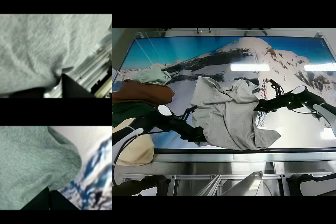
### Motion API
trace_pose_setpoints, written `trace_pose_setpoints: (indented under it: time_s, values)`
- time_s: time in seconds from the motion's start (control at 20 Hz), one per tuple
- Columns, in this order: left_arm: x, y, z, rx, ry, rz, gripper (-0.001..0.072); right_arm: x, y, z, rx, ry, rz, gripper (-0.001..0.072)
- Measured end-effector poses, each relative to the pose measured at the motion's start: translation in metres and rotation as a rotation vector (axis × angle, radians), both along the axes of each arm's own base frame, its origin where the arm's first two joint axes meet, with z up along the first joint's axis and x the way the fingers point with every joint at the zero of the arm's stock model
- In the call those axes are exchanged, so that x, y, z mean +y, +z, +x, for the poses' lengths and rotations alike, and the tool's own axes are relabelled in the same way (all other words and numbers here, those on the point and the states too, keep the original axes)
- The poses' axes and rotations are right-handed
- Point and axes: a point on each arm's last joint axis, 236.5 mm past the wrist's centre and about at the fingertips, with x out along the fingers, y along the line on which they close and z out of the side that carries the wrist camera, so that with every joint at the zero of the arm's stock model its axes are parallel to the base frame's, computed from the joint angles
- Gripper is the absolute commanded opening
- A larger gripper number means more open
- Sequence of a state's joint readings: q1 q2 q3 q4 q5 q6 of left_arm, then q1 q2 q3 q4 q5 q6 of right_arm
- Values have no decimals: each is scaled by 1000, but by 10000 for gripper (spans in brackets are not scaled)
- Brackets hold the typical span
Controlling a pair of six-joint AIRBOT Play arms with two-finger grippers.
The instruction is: Fold the shirts.
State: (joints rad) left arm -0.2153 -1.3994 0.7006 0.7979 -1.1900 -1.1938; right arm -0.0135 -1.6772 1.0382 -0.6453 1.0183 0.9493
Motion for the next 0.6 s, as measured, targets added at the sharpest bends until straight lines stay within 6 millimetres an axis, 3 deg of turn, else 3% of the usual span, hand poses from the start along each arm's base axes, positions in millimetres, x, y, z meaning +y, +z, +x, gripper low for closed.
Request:
trace_pose_setpoints:
  time_s: [0.15, 0.35, 0.5, 0.6]
  values:
    - [12, 14, 44, -110, 38, 17, 4, -10, 6, 6, -12, -8, 0, 12]
    - [57, 52, 137, -310, 115, 76, 5, -36, 21, -14, 17, -2, -19, 12]
    - [87, 82, 203, -430, 127, 118, 16, -35, 27, -62, 84, -25, -5, 13]
    - [100, 96, 236, -486, 96, 149, 15, -14, 30, -106, 146, -52, 41, 13]
